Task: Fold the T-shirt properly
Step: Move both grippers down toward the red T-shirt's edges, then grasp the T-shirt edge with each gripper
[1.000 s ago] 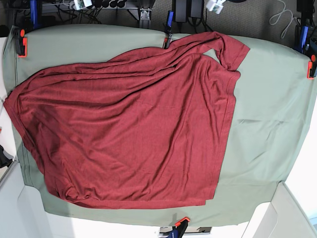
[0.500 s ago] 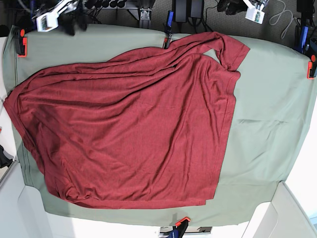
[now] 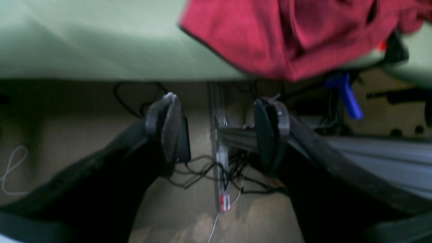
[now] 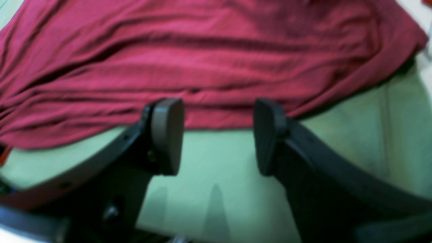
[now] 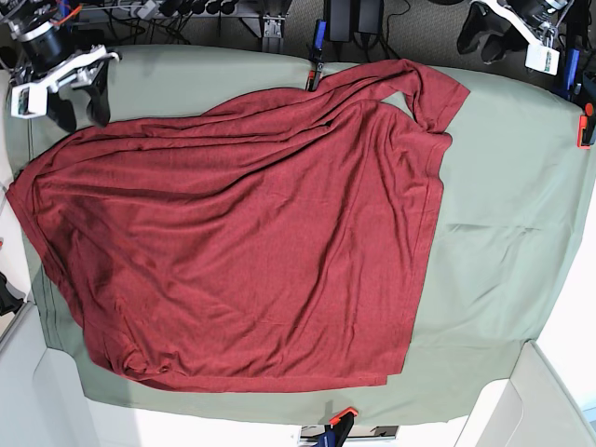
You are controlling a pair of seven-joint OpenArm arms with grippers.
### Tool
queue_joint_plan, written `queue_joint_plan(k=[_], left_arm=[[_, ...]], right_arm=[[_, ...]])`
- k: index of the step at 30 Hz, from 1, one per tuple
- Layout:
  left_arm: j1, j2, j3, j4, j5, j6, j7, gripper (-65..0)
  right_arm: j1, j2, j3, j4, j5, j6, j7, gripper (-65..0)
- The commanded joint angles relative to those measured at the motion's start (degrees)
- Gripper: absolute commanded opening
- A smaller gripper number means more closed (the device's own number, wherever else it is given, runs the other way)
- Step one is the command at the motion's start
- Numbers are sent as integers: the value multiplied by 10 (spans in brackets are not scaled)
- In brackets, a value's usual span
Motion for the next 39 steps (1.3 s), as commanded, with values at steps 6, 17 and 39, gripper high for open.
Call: queue_joint_plan(k=[6,17,39], left_arm=[[1,-29,-12,8,-11,-7,-9,-263],[-13,-63,-12,8,-11,-7,-9,-228],[-126,-83,-3,-52,-4,-7,-12,-228]], right_arm=[[69,22,5,-63,-16,-48,4,-318],[156,26,40,-152,-16,-86,-28,-259],[221,25,77,-234,22,-77,-49,-259]])
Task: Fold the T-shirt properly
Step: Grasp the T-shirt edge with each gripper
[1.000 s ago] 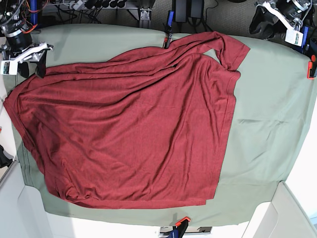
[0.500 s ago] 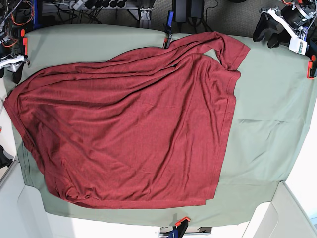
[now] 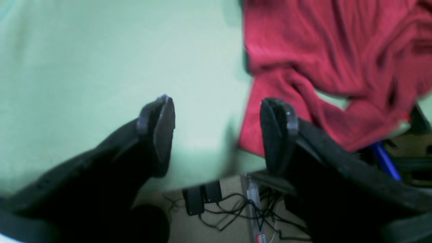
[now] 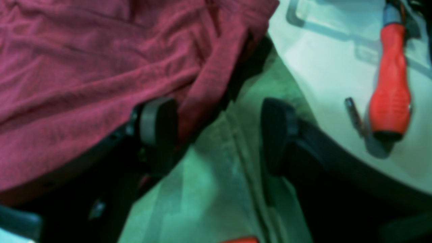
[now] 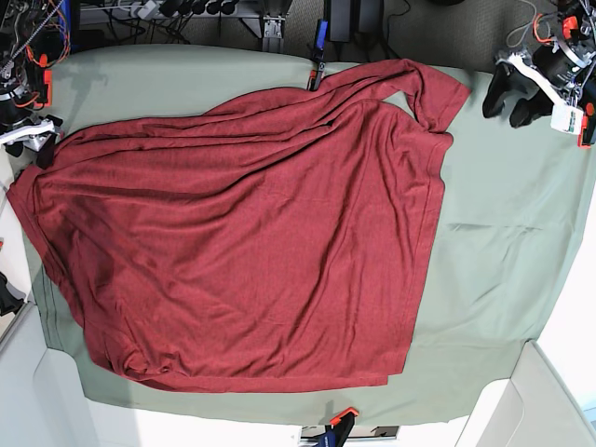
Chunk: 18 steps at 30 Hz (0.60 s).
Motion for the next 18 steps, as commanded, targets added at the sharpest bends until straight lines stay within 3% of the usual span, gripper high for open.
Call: queue_joint_plan(k=[1,8,13,18], left_arm=[[-3,-10,5,-3,-11,-5,-10,-228],[-24,-13,94,-19,-8,-5,7,-228],[-25,-13,120,-19,26,-5,7,-228],[-25,-13,143,-19,31,-5,16,-228]], right_arm=[[4,10,4,9,5,6,13,-259],[4,10,4,9,5,6,13,-260],[4,10,4,9,8,8,13,-260],[4,9,4,9,24,32,0,-260]])
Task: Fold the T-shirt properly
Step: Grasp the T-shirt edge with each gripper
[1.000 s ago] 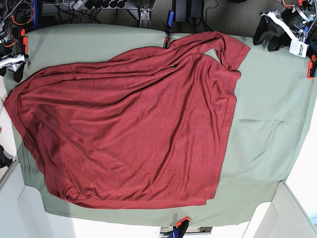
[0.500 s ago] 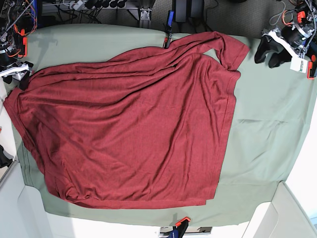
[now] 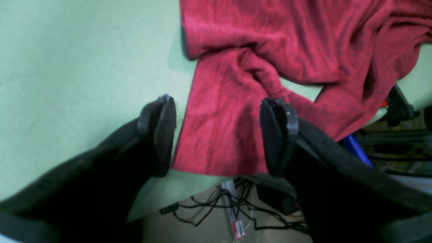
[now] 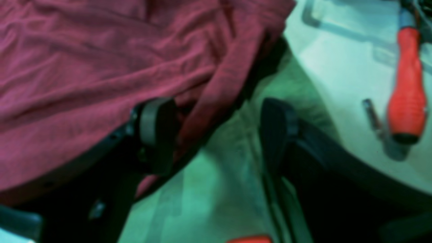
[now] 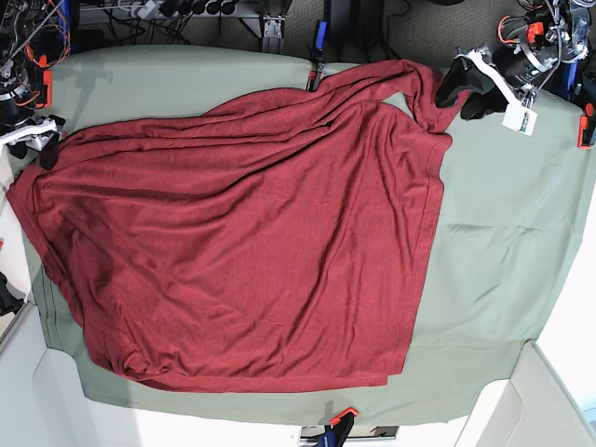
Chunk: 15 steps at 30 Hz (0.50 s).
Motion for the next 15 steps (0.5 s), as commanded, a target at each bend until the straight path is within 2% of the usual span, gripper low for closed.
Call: queue_joint_plan(k=[1,6,15], left_arm=[[3,-6,8,5,9,-5,12,-228],[3,-6,44,5,19,-5,11,-229],[3,-6,48,5,48,8,-2,-233]], right_arm=[[4,10,4,9,9,6,9,-260],[6,10,4,9,9,6,11,-260],[32,0,-3,7,6,4,14,-260]])
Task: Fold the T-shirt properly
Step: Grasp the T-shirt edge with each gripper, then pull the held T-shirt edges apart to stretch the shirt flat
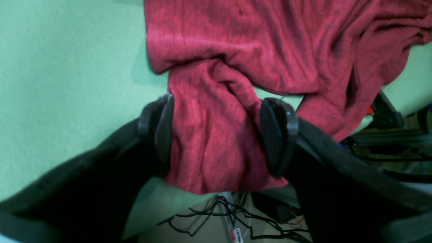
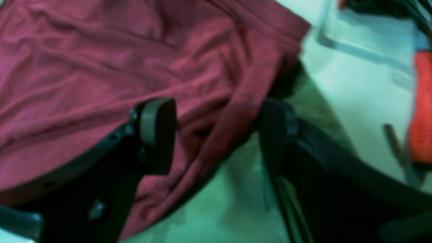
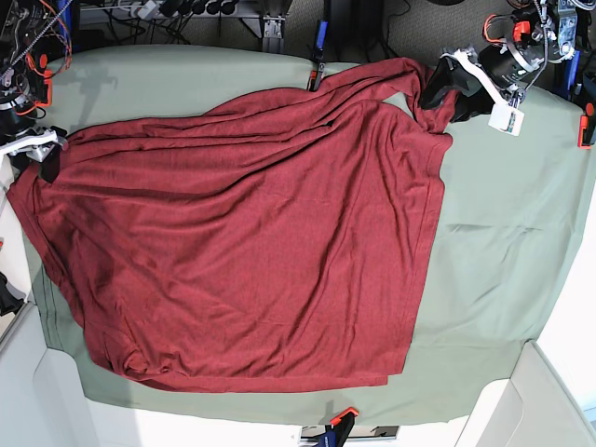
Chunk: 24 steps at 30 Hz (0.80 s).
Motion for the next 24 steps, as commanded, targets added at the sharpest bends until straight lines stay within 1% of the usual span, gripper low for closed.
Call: queue_joint_plan(k=[1,2,3,5,6,7,9,10,11,12,14,16,17,22,24], left_arm=[[6,-5,2,1,23,4,25,-252],[6,-5,2,1,27,4,24,-292],[6,-5,2,1,33,4,24,-353],[6,-5,2,1,45,3,24,-489],[6,-5,2,1,46,3,24,-538],[6,-5,2,1,46,3,24,-576],[6,-5,2,1,46,3,24,-645],[6,-5,2,1,46,3,24,-650],[6,-5,1,1,46,-6,24,-650],[6,-5,-2,2,46,-9,24,-650],[6,-5,-12,7,44,-9,24,-650],[8,-5,-29,17,30,-9,36,-650],[9,-5,-40,24,17,-9,48,-650],[19,-5,-97,71,-76,-9,136,-650],[29,-5,-112,90,-106,-9,161,-650]], right_arm=[[5,9,-4,5,7,4,13,-260],[5,9,-11,3,2,4,13,-260],[5,9,-19,1,-5,1,13,-260],[5,8,-34,0,-22,-27,11,-262],[5,7,-38,0,-29,-40,11,-272],[5,4,-38,0,-34,-49,11,-299],[4,0,-38,0,-42,-68,11,-392],[4,-1,-38,0,-49,-68,10,-447],[4,-3,-38,0,-56,-66,11,-499],[4,-4,-38,0,-63,-65,11,-539],[5,-4,-38,0,-75,-65,5,-595],[5,-4,-33,5,-79,-65,-13,-638],[5,-4,-28,8,-79,-65,-28,-650],[4,-4,20,28,-76,-65,-100,-650],[4,-4,41,42,-65,-65,-123,-650]])
